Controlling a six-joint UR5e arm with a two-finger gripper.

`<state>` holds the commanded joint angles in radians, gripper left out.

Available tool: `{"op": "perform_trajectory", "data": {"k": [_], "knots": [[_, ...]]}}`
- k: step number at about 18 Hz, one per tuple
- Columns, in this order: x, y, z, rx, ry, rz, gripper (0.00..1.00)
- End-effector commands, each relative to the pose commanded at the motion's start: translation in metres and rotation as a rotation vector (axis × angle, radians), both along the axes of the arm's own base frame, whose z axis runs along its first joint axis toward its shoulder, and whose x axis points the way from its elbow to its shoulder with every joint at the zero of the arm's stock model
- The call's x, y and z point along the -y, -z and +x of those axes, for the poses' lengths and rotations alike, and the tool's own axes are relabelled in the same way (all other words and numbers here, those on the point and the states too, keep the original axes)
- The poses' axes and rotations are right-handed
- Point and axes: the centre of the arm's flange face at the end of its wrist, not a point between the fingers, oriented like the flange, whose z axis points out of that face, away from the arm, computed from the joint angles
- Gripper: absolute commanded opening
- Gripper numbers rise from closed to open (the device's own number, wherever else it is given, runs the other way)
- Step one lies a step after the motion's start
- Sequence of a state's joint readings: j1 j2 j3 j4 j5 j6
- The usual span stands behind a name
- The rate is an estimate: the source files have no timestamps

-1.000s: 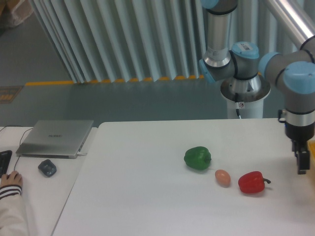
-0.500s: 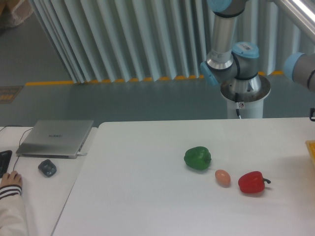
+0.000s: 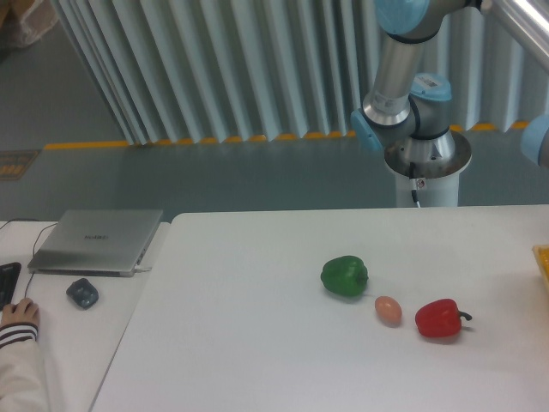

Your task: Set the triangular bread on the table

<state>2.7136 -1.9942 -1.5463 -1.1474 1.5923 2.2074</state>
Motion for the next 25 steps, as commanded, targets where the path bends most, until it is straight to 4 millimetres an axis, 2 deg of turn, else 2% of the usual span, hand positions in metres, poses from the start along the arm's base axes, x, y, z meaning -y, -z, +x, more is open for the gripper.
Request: {"op": "perform_trajectory", "data": {"k": [5, 9, 11, 13, 15, 17, 19, 20, 23, 25], "knots": [[0.008, 0.01, -0.004, 0.018, -0.005, -0.008, 1.0], [0.011, 0.012, -0.005, 0.006, -0.005, -0.045, 0.93], [0.011, 0.011, -0.005, 0.002, -0.005, -0.048, 0.81], [0.01, 0.009, -0.007, -0.001, -0.013, -0.048, 0.6], [0.01, 0.008, -0.006, -0.001, -0.018, -0.05, 0.47], [0.01, 0.007, -0.006, -0.002, -0.024, -0.049, 0.37], [0.011, 0.005, -0.006, 0.009, -0.026, -0.061, 0.32], [0.01, -0.001, -0.007, 0.019, -0.034, -0.066, 0.25], [0.01, -0.007, -0.007, 0.05, -0.064, -0.081, 0.14], [0.01, -0.015, -0.008, 0.044, -0.065, -0.076, 0.14]]}}
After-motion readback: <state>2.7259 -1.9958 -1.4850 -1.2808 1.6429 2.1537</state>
